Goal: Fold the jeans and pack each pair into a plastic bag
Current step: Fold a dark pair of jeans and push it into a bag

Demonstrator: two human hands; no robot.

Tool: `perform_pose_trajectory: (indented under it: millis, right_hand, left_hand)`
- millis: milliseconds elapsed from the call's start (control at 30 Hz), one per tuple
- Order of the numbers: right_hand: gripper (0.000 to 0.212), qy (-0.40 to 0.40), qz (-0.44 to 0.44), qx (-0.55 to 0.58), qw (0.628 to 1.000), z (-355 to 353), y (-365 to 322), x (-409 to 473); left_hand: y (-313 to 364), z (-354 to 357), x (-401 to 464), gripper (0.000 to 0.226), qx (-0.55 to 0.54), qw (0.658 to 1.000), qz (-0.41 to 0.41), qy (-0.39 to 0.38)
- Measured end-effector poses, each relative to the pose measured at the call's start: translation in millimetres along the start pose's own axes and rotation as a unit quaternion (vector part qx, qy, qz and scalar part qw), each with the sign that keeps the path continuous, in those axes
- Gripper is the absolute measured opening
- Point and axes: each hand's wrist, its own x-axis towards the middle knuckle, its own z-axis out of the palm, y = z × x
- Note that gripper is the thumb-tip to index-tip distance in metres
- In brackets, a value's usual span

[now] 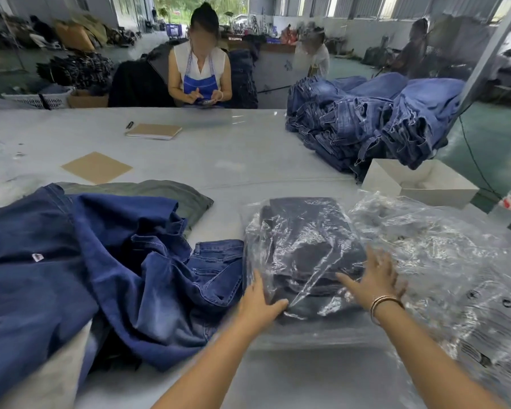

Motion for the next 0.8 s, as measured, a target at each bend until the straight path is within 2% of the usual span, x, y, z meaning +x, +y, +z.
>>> perform_pose_trajectory:
  millis: [67,133,200,267,467,500,567,600,633,667,700,767,800]
  right_hand:
    - [0.092,0.027,-0.079,-0.050,0.995,12.3,-14.5,4.0]
    - [0.084,0.003,-0.106,-0.099,0.989,22.1,-27.6,8.0]
    - [0.084,-0.050,-0.105,-0.150,0.982,36.3,-31.7,8.5]
    - [0.084,-0.078,-0.103,-0.179,0.975,50.1,-29.9,7.1]
    - [0.087,-0.055,-0.092,-0.171,0.979,65.6,-26.5,5.6]
    - [0.085,-0.054,-0.090,-0.168,0.980,66.0,-26.6,5.9]
    - [0.082,-0.058,-0.092,-0.166,0.980,64.6,-26.2,6.3]
    - [0.080,-0.061,-0.094,-0.166,0.980,63.5,-26.1,5.8]
    - [0.080,-0.062,-0.096,-0.165,0.980,63.1,-25.6,5.6]
    - [0.079,-0.063,-0.098,-0.165,0.979,63.1,-25.1,5.9]
    - [0.080,-0.064,-0.100,-0.166,0.979,62.9,-25.0,5.8]
    - [0.081,-0.066,-0.101,-0.165,0.979,62.7,-25.1,4.6]
    - [0.082,-0.066,-0.101,-0.163,0.979,62.8,-24.9,4.9]
  left_hand:
    - [4.2,5.9,4.5,0.102,0.130,0.985,0.045,0.108]
    - [14.8,10.7,10.4,0.094,0.218,0.957,0.132,0.143]
    - [19.2,16.3,20.0,0.080,0.264,0.949,0.149,0.087]
    - [12.6,21.8,28.9,0.076,0.280,0.955,0.099,0.024]
    - [-9.4,34.6,36.5,0.077,0.238,0.968,0.076,0.010]
    - [-7.8,30.1,37.6,0.075,0.211,0.974,0.076,-0.013]
    - [-2.5,12.6,36.8,0.064,0.068,0.993,0.090,-0.035]
    - [-4.2,4.0,36.2,0.055,-0.006,0.995,0.095,-0.001]
    - [-11.1,-5.7,36.9,0.047,-0.023,0.993,0.093,0.064]
    - [-22.3,-16.2,37.8,0.044,0.048,0.985,0.088,0.139]
    - [-38.9,-25.8,38.7,0.050,0.166,0.967,0.074,0.181]
    - [-75.5,-38.1,36.7,0.078,0.372,0.917,0.022,0.141]
    - [-89.2,-40.4,33.9,0.090,0.432,0.894,0.007,0.116]
